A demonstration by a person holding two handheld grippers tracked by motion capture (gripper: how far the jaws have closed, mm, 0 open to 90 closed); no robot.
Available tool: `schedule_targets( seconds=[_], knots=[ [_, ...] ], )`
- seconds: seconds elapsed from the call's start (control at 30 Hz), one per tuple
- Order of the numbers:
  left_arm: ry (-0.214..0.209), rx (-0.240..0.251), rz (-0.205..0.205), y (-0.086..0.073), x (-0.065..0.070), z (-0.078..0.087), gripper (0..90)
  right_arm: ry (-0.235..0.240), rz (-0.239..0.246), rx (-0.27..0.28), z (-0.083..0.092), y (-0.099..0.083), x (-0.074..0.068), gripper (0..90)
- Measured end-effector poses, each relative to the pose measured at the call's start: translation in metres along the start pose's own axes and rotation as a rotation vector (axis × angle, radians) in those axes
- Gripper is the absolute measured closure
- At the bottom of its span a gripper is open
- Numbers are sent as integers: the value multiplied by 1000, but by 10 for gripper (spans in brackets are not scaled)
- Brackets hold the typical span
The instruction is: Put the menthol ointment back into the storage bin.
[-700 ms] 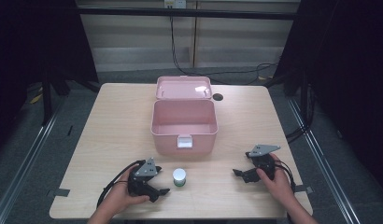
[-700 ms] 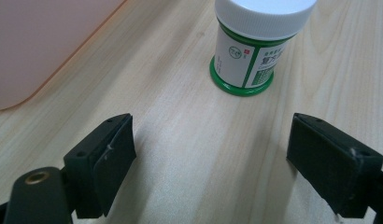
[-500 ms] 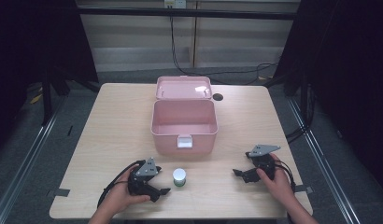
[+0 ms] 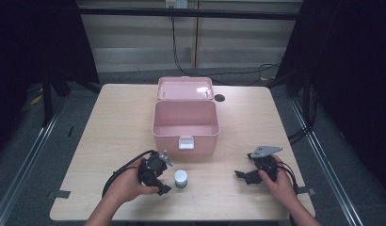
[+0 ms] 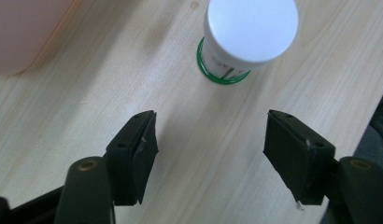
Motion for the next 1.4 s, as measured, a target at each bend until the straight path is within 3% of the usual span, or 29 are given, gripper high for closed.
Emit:
schedule_targets(
  seconds=[0.07,0.1,0.9,1.27,1.3,1.4],
  knots=[
    [-4,-33,15,5,-1,1,358,-1,-1,-1,0,0,0,89],
    [-4,-53,2,9,0,0,360,-1,-1,-1,0,0,0,90],
    [-18,-141,-66,53,13,-9,393,0,0,0,0,0,0,89],
    [-19,-178,-63,61,14,-12,499,0,1,0,0,0,0,89],
    [-20,-181,-38,61,13,-10,500,0,0,0,0,0,0,89],
    [-16,-180,-32,61,13,-8,501,0,1,1,0,0,0,89]
  ],
)
Point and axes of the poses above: each handheld gripper's, and its own axes: z roughly backward along the jaws, y roughly out of its top, x roughly to its right, the point moved 5 cm from there along -z, roughly forward along the jaws, and after that the axes turned 4 degrees about -x, right-handed, at the moved point
